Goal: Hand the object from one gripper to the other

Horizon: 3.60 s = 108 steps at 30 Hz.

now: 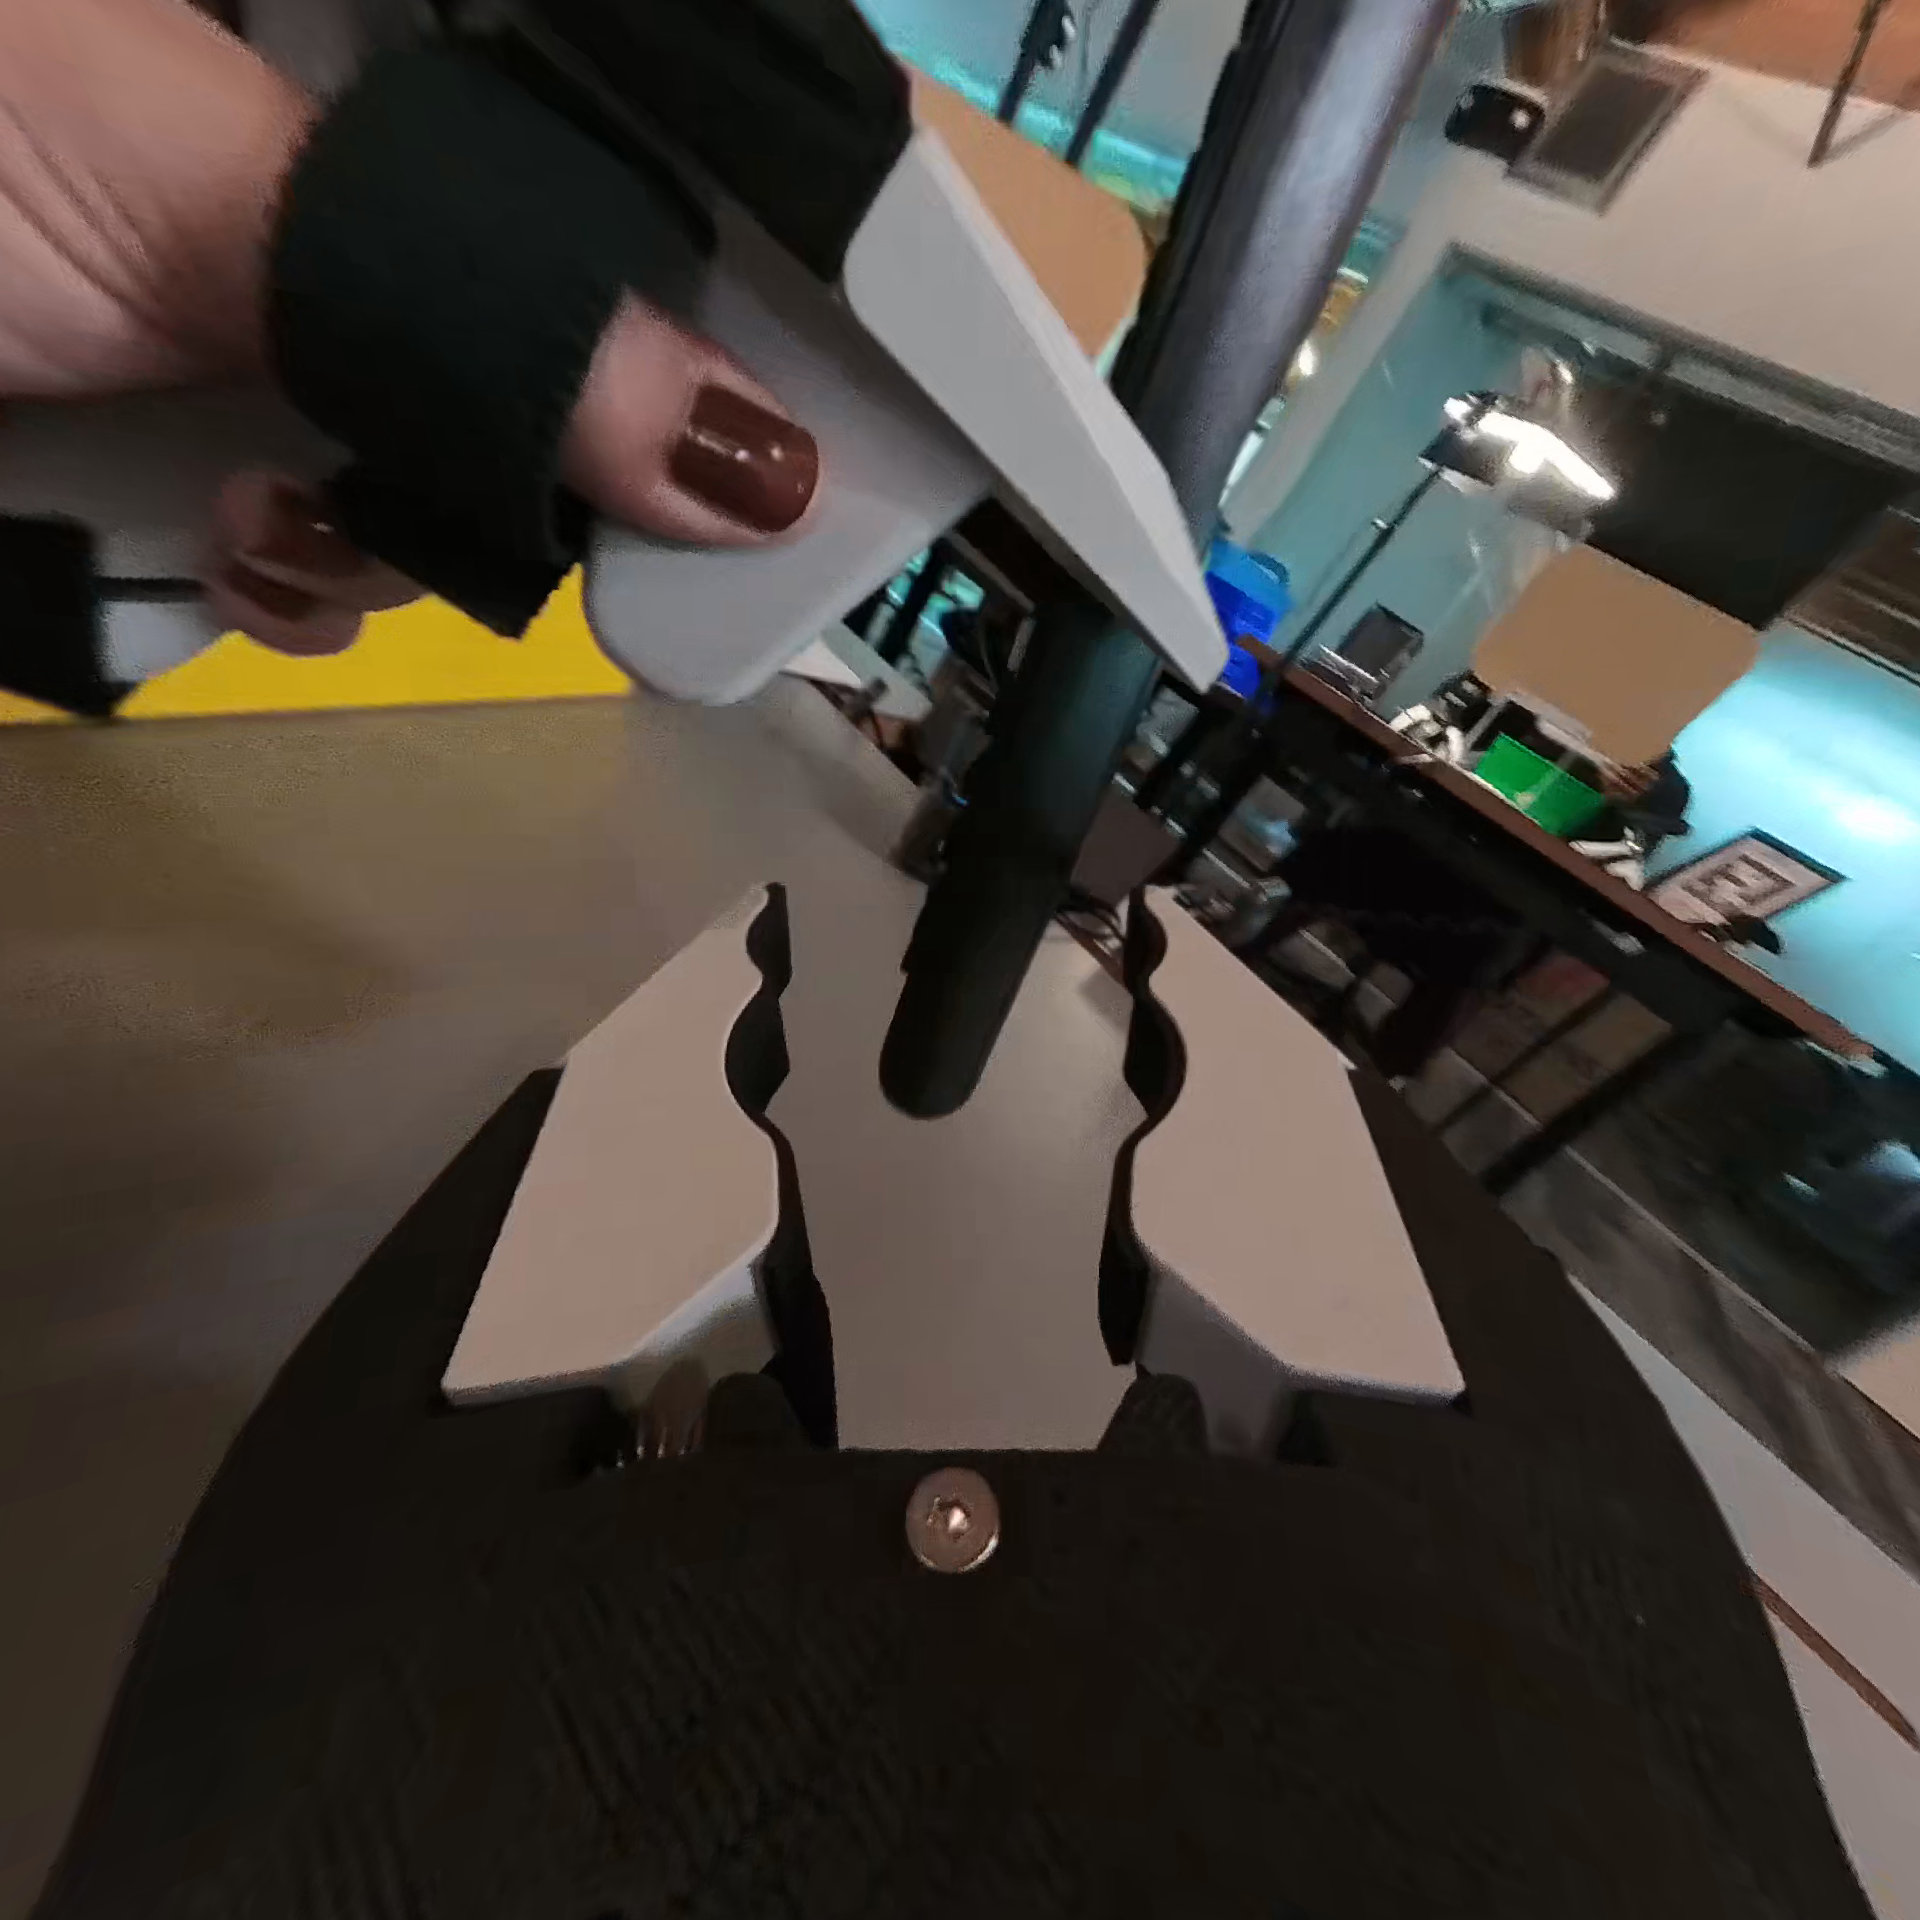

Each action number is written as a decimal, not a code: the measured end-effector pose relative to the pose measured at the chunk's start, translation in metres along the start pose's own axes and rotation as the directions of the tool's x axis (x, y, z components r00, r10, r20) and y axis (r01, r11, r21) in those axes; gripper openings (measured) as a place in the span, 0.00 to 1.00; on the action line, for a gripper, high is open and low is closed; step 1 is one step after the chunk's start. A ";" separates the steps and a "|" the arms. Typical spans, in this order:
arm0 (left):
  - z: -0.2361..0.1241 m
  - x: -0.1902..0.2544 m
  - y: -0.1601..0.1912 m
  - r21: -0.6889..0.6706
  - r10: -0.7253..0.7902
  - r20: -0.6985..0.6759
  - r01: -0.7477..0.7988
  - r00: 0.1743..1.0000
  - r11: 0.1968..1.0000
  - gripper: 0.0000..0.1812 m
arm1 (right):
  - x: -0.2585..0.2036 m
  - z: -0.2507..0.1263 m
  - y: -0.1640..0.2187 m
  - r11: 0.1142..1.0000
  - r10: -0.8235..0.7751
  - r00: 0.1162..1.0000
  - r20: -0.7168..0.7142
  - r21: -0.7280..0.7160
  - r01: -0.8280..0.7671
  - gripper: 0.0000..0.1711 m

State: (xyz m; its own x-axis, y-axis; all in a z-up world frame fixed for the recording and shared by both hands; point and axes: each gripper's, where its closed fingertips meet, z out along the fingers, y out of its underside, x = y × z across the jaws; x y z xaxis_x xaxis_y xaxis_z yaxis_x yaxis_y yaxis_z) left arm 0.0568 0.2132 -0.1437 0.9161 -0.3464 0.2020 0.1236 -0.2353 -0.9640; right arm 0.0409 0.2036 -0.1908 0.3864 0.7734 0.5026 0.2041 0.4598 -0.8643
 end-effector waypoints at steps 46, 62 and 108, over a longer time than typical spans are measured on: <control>-0.030 -0.070 0.047 -0.582 0.986 0.157 -0.812 -0.062 0.042 0.13 | 0.000 -0.043 -0.015 0.475 0.679 0.095 0.728 -0.337 -0.813 0.30; -0.040 -0.076 0.038 -0.722 0.947 0.222 -0.692 -0.231 0.001 0.13 | -0.021 -0.027 -0.012 -0.061 0.745 -0.496 0.446 -0.695 -0.717 0.17; -0.098 -0.015 -0.029 0.483 -0.319 -0.433 0.516 0.843 0.708 0.11 | -0.014 -0.051 -0.073 0.846 0.125 0.917 0.379 0.443 -0.298 0.38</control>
State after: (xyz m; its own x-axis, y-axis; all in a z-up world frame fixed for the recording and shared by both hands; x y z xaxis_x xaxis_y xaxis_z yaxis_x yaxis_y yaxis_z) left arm 0.0020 0.1359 -0.1021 0.5676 -0.6100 0.5529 0.7443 0.0932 -0.6613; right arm 0.0661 0.1366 -0.1356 0.0392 0.9319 0.3606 -0.3408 0.3518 -0.8718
